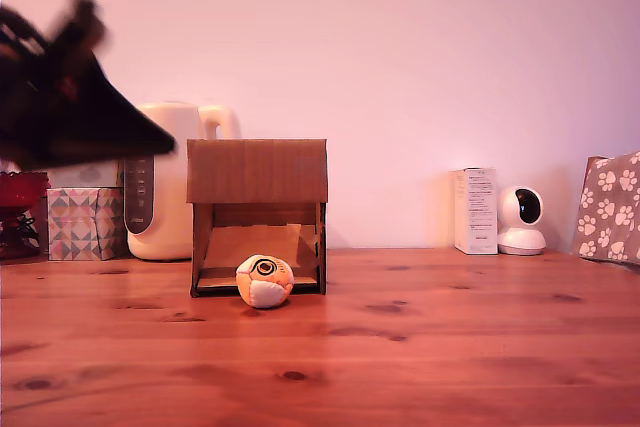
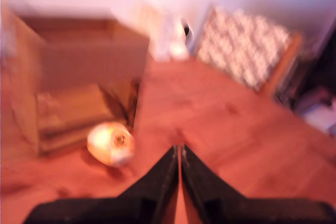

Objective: Drop the footbag into the cardboard dice tower

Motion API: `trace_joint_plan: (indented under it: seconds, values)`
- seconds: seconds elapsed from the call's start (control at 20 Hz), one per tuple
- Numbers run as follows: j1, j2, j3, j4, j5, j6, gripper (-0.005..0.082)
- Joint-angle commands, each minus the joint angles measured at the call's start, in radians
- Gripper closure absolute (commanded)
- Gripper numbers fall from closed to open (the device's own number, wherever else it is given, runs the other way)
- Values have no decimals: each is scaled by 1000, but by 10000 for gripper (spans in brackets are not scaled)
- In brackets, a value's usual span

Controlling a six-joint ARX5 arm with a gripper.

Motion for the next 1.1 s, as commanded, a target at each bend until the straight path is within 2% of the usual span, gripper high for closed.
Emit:
trace_joint_plan:
  seconds: [0.0,0.25,0.3,0.35,0.45,0.5,0.55,0.7,0.85,1.05]
  values:
    - [-3,57,34,33,-5,1,791]
    - [-3,270,151,63,-33,1,788]
    - [-3,311,182,61,-37,1,754]
    - [-3,352,211,61,-37,2,636]
    - [-3,425,266,57,-37,1,206]
    - [-3,456,288,51,-46,1,49]
    - [-3,483,309,47,-59,2,-14]
    - [-3,540,361,28,-130,43,-16]
    - [-2,597,404,24,-135,66,-15]
    - [-2,686,461,24,-168,97,-14]
